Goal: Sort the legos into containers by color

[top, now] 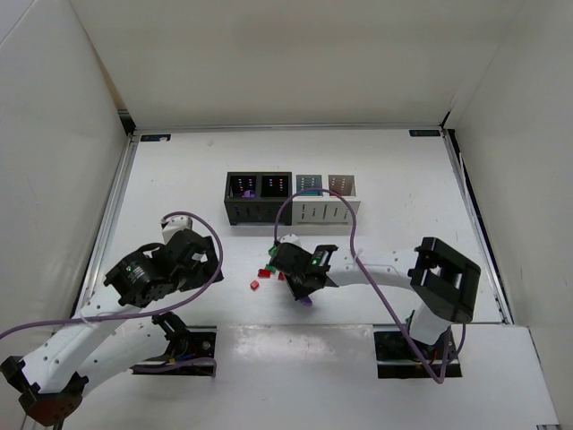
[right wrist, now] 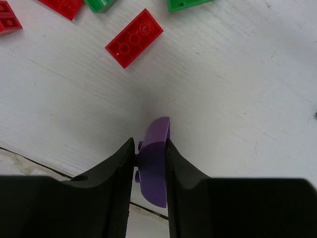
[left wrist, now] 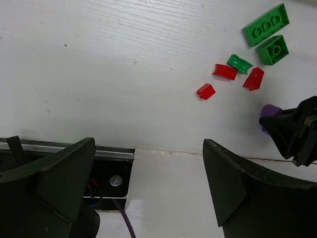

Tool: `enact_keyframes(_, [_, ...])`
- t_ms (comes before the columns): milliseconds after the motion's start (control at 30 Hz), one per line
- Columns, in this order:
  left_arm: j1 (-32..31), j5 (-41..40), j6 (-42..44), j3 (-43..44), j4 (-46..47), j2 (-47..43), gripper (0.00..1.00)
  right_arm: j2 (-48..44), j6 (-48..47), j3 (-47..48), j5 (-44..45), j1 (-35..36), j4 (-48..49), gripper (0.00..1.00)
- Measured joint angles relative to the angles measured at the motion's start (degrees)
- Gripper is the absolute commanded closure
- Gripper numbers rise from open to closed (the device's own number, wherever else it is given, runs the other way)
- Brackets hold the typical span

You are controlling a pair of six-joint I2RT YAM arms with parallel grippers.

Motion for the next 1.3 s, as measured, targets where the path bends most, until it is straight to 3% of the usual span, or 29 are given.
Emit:
enact_keyframes(167, [0.0,-0.5,-0.1,0.0,0.0,0.0,0.0,0.0,-1.7,3.7,1.3,0.0,-3.9,0.97])
enact_keyframes(567, [0.0,1.7,-0.6,-1.5,1.9,-0.2,0.0,1.7,-19.0,36.6,-0.5,-7.5,-3.9,0.97])
enact_keyframes(867, [0.0,3.7,-0.5,-1.5,1.9,2.3,0.0,18.7,-28.1,57.5,-7.7,-14.1,5.6,0.94])
enact_keyframes(1300, [0.1,4.4,-0.3,-1.5,0.5,1.5,0.0,30.8,-30.4,62.5,-11.7,-17.1,11.1,0.83])
